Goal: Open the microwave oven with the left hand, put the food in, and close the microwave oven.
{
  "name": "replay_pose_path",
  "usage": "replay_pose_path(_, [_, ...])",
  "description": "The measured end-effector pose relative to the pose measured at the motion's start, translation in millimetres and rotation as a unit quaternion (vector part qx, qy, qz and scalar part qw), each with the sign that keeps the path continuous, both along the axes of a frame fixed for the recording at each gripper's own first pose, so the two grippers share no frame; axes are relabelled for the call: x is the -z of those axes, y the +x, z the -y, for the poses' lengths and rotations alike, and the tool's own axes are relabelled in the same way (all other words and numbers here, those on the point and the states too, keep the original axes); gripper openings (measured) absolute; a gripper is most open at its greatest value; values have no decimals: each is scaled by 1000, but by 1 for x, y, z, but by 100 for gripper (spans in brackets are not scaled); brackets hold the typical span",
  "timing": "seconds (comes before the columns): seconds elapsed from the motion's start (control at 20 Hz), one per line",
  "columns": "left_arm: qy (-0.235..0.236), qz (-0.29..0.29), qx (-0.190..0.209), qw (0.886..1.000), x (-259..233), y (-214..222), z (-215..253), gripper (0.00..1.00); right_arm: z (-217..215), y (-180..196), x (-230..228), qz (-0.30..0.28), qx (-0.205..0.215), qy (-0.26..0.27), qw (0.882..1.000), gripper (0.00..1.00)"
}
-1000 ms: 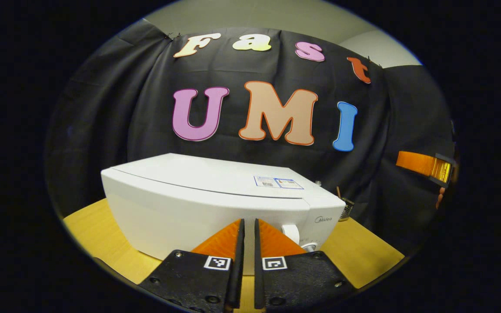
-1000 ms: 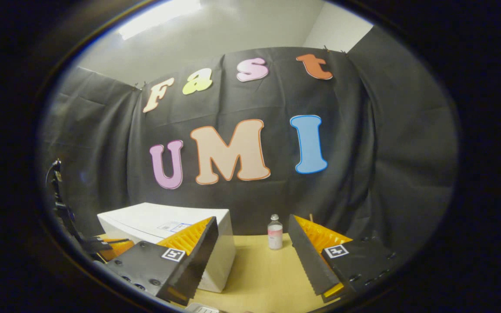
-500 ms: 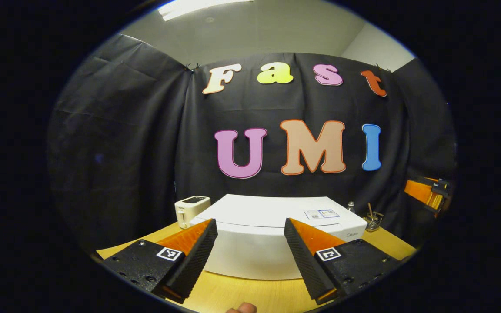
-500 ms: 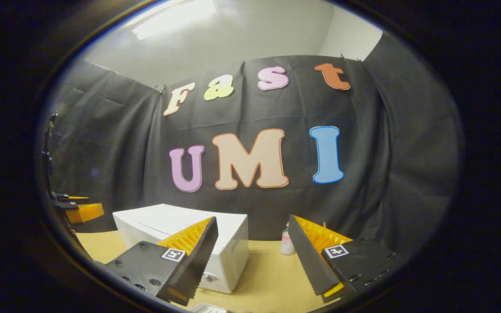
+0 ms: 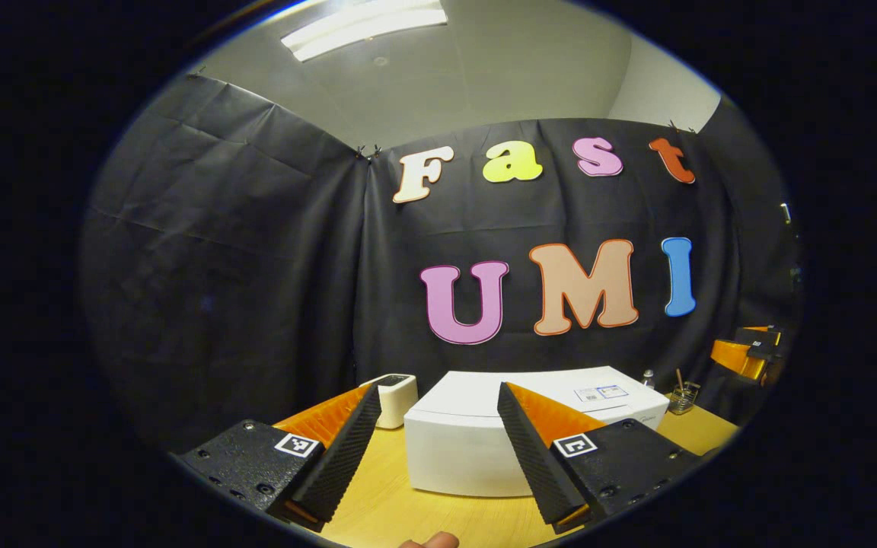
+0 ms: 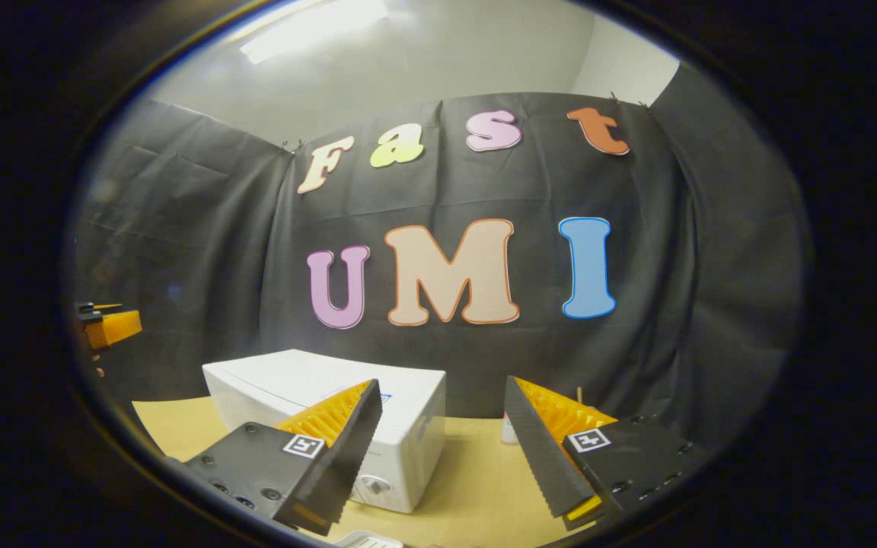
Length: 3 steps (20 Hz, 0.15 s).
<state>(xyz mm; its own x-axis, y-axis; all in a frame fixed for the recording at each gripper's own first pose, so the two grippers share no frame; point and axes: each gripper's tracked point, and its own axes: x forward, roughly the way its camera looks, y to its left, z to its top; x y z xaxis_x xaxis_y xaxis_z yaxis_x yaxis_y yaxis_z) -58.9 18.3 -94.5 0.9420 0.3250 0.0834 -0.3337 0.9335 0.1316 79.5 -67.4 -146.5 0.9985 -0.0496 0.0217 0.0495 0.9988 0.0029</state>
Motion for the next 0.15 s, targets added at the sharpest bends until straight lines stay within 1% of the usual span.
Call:
replay_pose_path(0.05, [3,1,-1,1000,-1,-2,-1,96,-1,0,1,-1,-1,-1,1000,92])
replay_pose_path(0.15, [3,3,1,1000,-2,-5,-1,96,-2,1,0,-1,-6,-4,1000,92])
